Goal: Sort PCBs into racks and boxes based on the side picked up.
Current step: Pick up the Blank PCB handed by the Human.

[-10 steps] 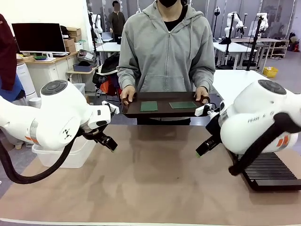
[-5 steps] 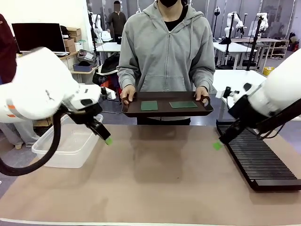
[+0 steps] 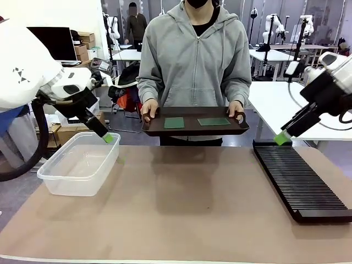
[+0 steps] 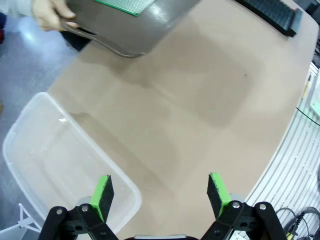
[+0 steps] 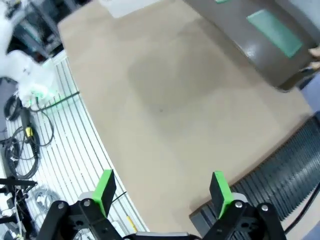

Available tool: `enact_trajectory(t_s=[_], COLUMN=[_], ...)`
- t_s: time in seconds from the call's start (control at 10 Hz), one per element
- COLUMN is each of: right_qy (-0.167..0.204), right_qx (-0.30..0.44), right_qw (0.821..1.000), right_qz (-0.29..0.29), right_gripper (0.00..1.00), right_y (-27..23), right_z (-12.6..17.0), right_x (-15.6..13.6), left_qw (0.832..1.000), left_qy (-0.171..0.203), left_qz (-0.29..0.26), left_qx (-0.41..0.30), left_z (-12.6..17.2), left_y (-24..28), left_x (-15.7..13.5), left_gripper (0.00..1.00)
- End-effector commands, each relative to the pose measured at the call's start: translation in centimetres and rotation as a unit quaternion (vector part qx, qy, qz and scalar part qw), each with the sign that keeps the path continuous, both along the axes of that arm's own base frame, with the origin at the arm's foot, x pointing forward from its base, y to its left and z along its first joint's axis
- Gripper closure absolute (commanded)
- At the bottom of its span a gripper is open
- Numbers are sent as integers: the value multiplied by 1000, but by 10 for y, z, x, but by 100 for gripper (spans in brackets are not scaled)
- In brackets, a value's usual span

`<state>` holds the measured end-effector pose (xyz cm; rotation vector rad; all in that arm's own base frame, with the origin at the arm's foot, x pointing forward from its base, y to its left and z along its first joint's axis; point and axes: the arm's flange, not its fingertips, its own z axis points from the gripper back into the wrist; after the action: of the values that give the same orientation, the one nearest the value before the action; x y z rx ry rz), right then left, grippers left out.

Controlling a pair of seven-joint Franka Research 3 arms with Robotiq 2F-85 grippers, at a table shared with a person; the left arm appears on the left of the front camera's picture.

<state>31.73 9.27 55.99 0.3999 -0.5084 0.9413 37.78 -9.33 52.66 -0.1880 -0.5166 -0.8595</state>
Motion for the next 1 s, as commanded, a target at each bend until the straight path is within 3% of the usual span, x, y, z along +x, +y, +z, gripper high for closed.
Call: enact_trajectory(t_s=[0.0,0.3,0.4,0.5,0.7,0.9], right_qy=[15,3,13,0,-32,-26], right_qx=[-3,-5,24,24,18,29], right_qw=[1000,1000,999,999,997,995], right_qz=[15,0,17,34,68,93], right_gripper=[0,0,0,0,0,0], right_y=[9,1,-28,-47,-84,-120], right_z=[-13,-2,10,22,47,75], right_x=[-1,-1,6,11,17,18], left_qw=[1000,1000,994,989,985,983], left_qy=[17,3,34,52,50,39], left_qz=[-12,-1,-102,-130,-160,-169], left_qx=[-5,3,-27,-41,-49,-62], left_z=[-9,-2,1,8,26,44], left_y=[-5,-2,10,22,47,72], left_x=[-2,-1,8,14,26,28], left_gripper=[0,0,0,0,0,0])
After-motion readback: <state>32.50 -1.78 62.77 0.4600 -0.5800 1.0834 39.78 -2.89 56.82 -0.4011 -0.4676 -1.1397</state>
